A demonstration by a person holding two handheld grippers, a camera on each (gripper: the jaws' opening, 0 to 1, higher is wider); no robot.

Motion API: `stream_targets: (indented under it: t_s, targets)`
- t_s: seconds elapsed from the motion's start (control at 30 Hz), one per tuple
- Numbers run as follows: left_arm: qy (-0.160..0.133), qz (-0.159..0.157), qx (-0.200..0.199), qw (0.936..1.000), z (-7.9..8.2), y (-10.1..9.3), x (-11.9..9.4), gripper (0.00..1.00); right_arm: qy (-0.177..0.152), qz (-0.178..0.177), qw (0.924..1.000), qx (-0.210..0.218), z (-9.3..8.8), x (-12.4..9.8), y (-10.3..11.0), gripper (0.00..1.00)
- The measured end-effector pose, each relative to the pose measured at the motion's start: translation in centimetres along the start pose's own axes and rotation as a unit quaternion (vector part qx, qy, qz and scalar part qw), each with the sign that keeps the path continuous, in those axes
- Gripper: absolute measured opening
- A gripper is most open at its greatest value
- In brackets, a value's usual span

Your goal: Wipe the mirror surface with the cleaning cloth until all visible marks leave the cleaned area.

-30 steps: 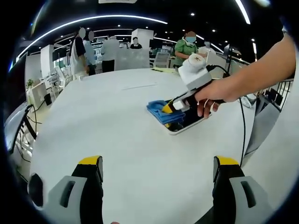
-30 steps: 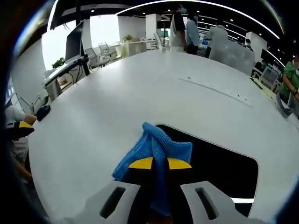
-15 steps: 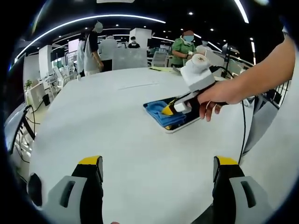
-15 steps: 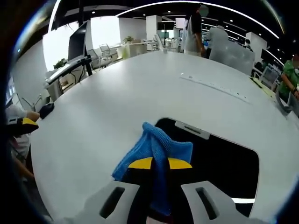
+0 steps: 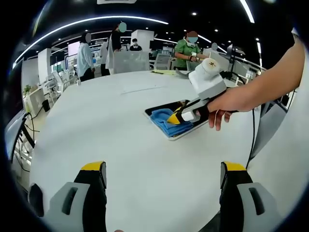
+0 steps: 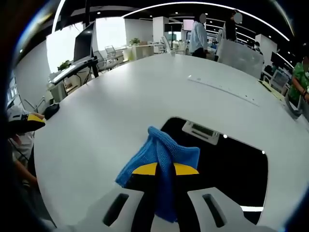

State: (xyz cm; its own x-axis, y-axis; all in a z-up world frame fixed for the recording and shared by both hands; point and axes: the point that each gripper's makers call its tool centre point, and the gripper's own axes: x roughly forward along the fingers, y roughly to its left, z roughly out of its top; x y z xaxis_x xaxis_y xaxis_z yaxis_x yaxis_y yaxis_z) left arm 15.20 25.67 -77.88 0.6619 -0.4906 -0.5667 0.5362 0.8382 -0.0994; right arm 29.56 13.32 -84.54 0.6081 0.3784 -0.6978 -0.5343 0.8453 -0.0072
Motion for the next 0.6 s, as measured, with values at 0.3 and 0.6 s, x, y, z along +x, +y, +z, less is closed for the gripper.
stream_targets:
  t_s: [0.3,0.6]
  targets:
    - [0.003,0.001,-0.003,1.0,-0.7,-0.3,-0.2,0.99,-0.008,0.006,0.9999,-0.009,-0.8,-0.9,0.5,0.07]
    - [0.001,0.002,-0.007,1.0,-0.7,-0.7,-0.3,0.99,-0.005,0.008,0.9999,-0.008,-1.2,-1.3,0.8,0.07]
